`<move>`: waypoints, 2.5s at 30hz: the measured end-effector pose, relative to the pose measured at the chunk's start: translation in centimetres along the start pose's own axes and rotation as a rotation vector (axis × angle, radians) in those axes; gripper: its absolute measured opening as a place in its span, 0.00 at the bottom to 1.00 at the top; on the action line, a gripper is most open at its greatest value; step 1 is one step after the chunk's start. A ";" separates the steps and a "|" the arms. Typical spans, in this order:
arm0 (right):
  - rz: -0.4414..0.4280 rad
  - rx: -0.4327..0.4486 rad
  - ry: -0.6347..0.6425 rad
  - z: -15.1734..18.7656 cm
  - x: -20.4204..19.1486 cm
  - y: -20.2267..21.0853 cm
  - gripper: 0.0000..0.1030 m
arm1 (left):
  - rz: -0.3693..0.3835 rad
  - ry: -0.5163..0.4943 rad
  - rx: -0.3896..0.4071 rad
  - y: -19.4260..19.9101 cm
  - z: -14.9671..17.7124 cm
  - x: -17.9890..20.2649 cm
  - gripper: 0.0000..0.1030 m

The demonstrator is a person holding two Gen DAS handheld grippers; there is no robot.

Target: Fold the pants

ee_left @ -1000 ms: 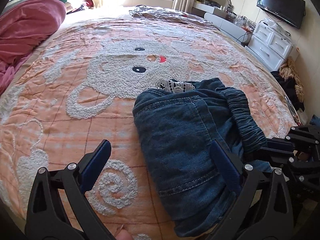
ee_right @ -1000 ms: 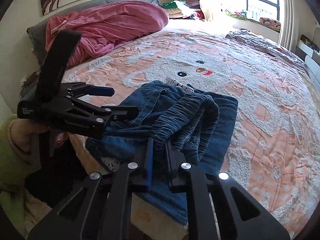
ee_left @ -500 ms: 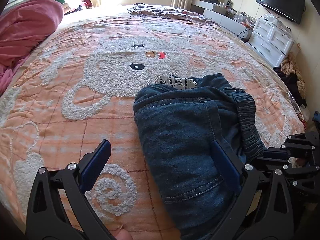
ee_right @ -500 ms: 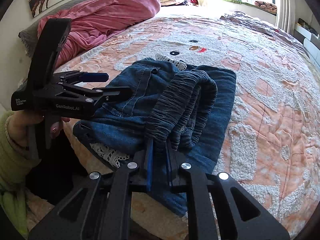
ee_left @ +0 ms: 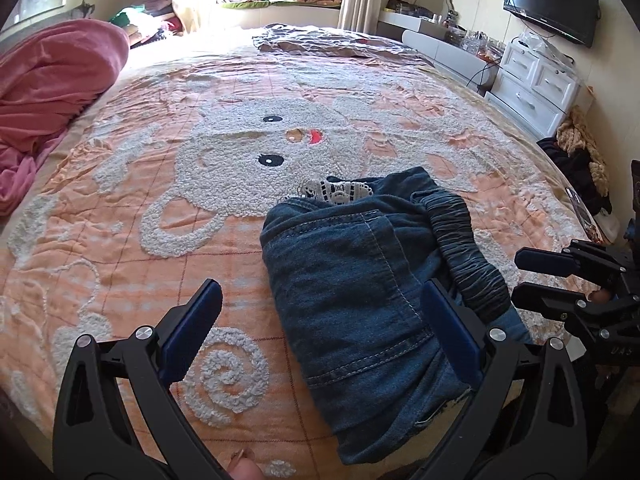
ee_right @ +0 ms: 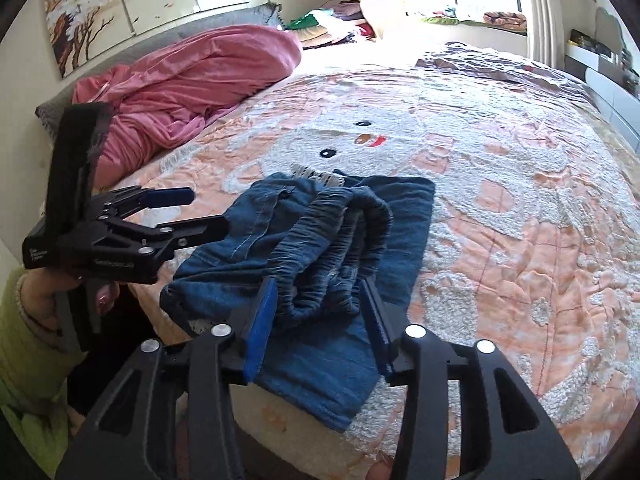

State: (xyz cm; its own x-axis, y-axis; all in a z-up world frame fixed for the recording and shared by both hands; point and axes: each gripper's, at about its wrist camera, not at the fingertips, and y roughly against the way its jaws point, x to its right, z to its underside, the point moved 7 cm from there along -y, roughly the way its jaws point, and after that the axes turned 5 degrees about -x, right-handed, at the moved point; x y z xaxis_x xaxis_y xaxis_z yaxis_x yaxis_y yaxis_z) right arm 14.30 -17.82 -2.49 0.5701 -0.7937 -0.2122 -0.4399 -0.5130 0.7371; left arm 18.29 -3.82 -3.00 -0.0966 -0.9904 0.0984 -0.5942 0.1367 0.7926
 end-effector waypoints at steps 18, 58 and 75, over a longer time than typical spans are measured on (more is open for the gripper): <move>0.080 0.056 -0.122 -0.8 3.7 0.8 0.72 | -0.033 -0.042 0.036 0.5 -0.6 0.3 0.91; 0.091 -0.084 -0.262 -0.2 6.5 -5.6 0.46 | 0.069 0.052 -0.057 -5.3 1.7 -1.4 0.91; -0.011 -0.089 -0.326 -0.7 6.9 -7.4 0.31 | 0.141 0.048 -0.104 -5.5 1.7 0.4 0.71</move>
State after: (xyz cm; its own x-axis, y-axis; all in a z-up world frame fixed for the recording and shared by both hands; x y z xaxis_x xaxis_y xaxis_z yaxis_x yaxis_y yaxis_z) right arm 21.95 -19.30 -8.94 0.3168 -0.8582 -0.4039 -0.3640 -0.5032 0.7838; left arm 20.17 -4.92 -8.38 -0.1330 -0.9617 0.2396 -0.4912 0.2739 0.8269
